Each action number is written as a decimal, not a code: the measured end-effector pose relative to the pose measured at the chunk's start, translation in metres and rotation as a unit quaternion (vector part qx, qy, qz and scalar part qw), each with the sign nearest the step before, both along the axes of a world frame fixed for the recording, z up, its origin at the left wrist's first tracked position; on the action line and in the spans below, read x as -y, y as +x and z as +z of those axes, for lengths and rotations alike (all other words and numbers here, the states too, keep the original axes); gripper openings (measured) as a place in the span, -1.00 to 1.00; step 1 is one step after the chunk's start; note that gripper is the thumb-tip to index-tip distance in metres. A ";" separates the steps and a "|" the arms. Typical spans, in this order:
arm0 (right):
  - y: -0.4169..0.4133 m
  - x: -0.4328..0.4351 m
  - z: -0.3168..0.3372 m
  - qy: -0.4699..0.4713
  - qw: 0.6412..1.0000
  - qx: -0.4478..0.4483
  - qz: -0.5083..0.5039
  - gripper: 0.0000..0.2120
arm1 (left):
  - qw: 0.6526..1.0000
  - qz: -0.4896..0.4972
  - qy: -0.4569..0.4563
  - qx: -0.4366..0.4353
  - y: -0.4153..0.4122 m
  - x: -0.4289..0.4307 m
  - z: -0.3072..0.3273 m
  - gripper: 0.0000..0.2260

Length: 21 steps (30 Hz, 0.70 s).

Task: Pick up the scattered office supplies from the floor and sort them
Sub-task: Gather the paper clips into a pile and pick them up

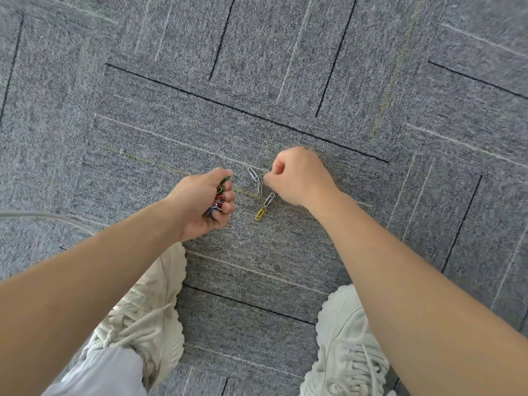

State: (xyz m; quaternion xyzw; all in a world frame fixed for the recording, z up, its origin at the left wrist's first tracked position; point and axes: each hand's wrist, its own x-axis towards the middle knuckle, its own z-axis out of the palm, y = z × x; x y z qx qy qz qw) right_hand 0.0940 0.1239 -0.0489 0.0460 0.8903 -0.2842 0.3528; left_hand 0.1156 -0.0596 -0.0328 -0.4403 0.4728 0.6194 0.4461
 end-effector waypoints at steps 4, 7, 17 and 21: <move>0.029 -0.019 0.005 -0.368 0.843 0.163 -0.357 -0.77 | 1.000 -0.007 0.004 -0.006 0.000 0.003 0.000 -0.70; 0.055 -0.025 0.007 -0.557 0.614 0.248 -0.501 -0.86 | 1.000 -0.012 0.001 -0.009 0.001 0.004 0.000 -0.70; 0.037 -0.020 0.009 -0.182 0.965 -0.008 -0.188 -0.88 | 1.000 -0.019 -0.011 -0.009 0.002 0.004 -0.001 -0.72; 0.021 -0.003 0.000 0.015 0.995 -0.097 0.027 -0.86 | 1.000 -0.020 -0.011 -0.008 0.002 0.003 0.000 -0.71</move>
